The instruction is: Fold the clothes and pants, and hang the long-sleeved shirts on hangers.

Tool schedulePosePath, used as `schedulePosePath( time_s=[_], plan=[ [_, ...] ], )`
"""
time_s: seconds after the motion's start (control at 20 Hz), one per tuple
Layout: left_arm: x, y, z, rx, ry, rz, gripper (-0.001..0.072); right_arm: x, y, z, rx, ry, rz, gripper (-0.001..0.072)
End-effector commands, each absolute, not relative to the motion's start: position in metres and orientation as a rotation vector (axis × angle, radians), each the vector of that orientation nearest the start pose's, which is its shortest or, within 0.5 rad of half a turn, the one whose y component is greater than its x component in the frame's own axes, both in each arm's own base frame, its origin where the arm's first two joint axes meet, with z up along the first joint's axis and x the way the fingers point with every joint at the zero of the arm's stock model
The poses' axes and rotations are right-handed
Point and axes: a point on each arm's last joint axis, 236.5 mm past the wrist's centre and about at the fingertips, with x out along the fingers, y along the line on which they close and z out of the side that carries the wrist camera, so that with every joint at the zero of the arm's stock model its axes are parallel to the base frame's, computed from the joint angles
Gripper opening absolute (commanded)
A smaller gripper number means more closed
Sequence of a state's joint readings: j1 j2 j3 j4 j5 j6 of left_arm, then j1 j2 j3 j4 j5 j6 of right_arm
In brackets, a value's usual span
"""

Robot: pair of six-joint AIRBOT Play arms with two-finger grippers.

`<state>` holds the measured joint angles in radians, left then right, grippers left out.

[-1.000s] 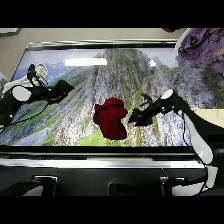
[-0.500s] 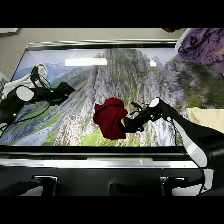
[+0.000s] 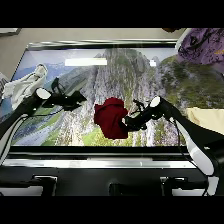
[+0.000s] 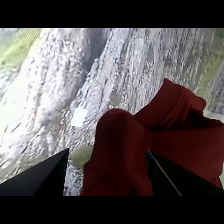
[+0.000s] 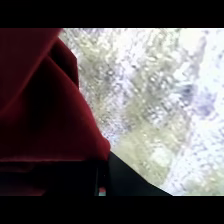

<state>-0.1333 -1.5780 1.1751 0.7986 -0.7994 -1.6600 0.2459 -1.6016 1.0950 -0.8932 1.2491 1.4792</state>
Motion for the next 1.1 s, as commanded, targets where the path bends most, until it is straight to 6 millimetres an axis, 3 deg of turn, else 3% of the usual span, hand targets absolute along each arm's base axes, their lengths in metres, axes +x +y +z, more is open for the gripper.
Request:
schedulePosePath(
  time_s=[0.0,0.2,0.4,0.55,0.65,0.75,0.9,1.05],
  plan=[
    [0.463,-0.205,-0.061,-0.871,1.245,-0.295,0.0519,0.298,0.21,-0.082,0.411,1.749,0.481,0.0026],
    [0.462,-0.225,-0.072,-0.86,1.281,-0.322,0.0519,0.299,0.21,-0.083,0.42,1.748,0.47,0.0026],
    [0.449,-0.248,-0.083,-0.834,1.345,-0.364,0.0514,0.3,0.21,-0.083,0.423,1.746,0.461,0.0026],
    [0.446,-0.254,-0.085,-0.826,1.355,-0.371,0.028,0.299,0.209,-0.083,0.422,1.747,0.462,0.0026],
    [0.446,-0.252,-0.085,-0.827,1.353,-0.37,0.0017,0.299,0.209,-0.083,0.418,1.749,0.462,0.0026],
    [0.449,-0.252,-0.083,-0.828,1.347,-0.372,0.0019,0.299,0.209,-0.083,0.418,1.749,0.461,0.0026],
    [0.465,-0.244,-0.066,-0.826,1.295,-0.379,0.0016,0.304,0.204,-0.078,0.383,1.724,0.459,0.0026],
    [0.499,-0.212,-0.012,-0.762,1.172,-0.4,0.0013,0.341,0.174,-0.047,0.182,1.575,0.405,0.0025]
  ],
)
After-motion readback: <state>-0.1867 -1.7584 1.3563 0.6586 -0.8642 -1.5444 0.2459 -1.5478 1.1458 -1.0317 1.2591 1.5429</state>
